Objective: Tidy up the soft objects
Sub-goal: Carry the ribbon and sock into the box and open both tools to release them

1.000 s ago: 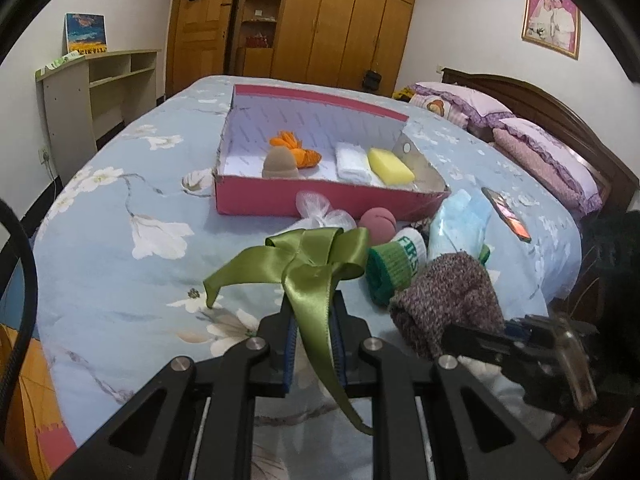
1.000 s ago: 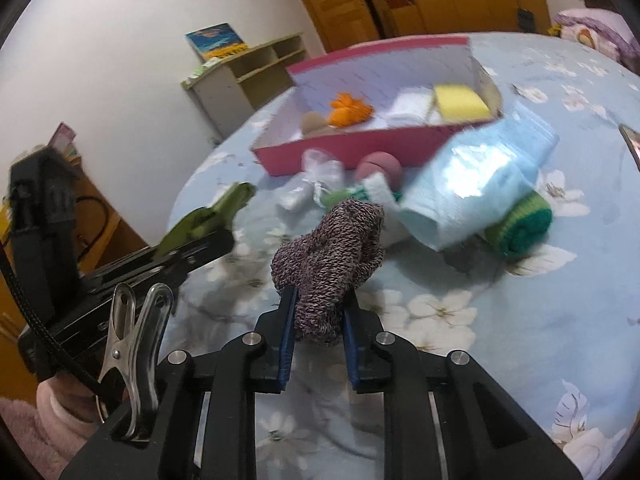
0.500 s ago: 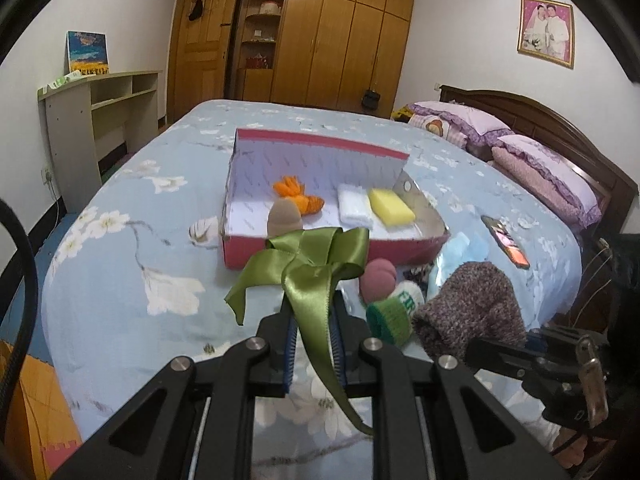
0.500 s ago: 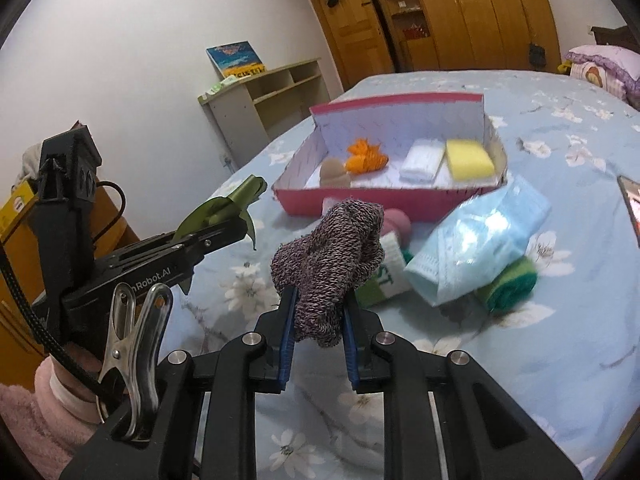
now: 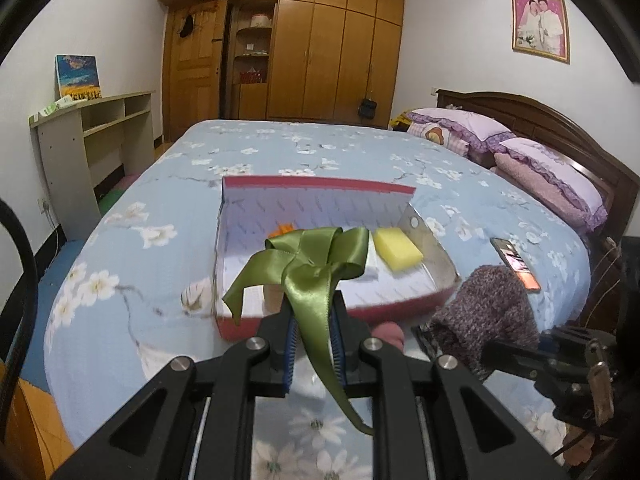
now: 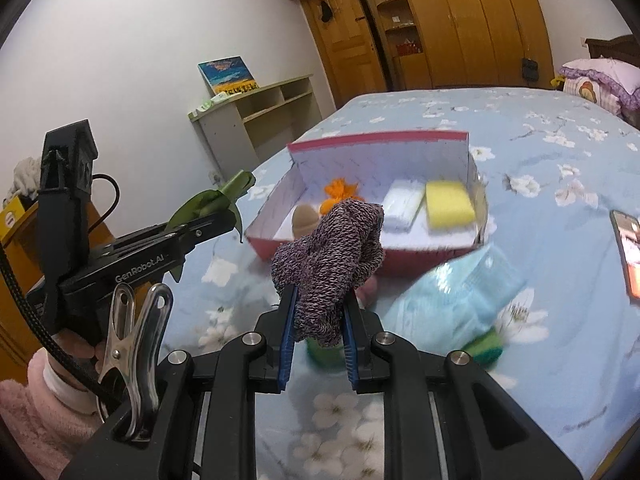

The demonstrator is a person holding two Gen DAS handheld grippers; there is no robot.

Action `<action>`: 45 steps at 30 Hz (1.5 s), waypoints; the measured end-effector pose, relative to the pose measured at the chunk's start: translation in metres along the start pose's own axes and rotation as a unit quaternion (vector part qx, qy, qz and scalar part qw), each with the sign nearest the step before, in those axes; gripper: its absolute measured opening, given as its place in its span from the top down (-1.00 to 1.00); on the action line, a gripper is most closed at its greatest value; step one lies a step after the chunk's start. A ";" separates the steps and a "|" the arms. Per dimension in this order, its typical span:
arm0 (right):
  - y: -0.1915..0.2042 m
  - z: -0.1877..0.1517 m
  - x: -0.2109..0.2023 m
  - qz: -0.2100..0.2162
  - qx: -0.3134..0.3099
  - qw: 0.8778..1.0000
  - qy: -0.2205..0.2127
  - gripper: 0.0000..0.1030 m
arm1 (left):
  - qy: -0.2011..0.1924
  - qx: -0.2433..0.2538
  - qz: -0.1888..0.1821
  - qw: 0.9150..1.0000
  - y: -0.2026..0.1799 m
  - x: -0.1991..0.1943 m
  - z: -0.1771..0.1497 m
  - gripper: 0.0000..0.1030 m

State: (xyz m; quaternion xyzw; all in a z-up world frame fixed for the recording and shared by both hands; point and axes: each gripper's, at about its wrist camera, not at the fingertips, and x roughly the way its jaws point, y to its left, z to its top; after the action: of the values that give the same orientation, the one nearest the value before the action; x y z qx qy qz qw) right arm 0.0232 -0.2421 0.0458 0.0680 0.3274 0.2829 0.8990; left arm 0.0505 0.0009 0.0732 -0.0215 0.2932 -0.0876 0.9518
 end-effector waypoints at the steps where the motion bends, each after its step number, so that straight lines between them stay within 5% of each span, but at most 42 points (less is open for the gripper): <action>1: -0.001 0.003 0.001 -0.001 0.000 1.000 -0.001 0.58 | -0.001 0.002 0.002 1.000 0.000 0.005 0.004 0.70; 19: -0.028 0.054 0.028 -0.030 0.001 0.999 -0.019 0.58 | 0.002 0.015 0.041 0.999 0.014 0.083 0.057 0.70; 45: -0.026 0.064 0.122 -0.032 0.013 0.999 0.041 0.58 | 0.086 -0.030 0.023 0.996 0.045 0.176 0.047 0.70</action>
State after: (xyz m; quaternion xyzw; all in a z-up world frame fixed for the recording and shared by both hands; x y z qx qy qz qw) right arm 0.1517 -0.1920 0.0204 0.0572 0.3697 0.2523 0.8924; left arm 0.2265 0.0136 0.0101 -0.0352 0.3765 -0.0584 0.9239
